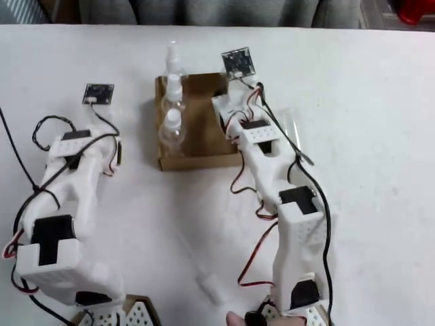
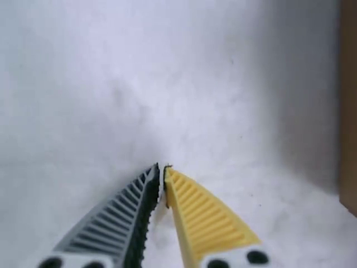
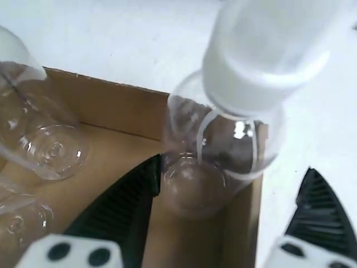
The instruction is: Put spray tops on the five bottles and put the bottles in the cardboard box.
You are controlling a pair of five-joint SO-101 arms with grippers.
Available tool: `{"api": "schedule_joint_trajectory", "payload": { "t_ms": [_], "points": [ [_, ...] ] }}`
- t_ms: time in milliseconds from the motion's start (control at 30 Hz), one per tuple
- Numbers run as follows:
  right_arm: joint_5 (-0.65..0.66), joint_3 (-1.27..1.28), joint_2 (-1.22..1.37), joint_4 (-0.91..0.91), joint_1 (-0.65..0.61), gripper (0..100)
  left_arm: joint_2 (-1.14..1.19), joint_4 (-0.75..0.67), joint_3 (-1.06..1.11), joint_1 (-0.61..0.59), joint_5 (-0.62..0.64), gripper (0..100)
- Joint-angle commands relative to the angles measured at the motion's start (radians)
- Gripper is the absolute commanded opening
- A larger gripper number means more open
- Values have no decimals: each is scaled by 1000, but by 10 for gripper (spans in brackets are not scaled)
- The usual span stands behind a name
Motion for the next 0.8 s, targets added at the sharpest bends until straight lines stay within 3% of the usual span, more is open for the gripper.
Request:
{"api": "schedule_joint_trajectory", "payload": {
  "t_ms": [0, 267, 767],
  "points": [
    [5, -3, -10, -73, 7, 318, -67, -18, -3, -8, -11, 20],
    [11, 52, -10, -174, 7, 318, -67, -18, -3, -8, -11, 20],
    [14, 58, -19, -170, 8, 318, -67, -18, -3, -8, -11, 20]
  ]
}}
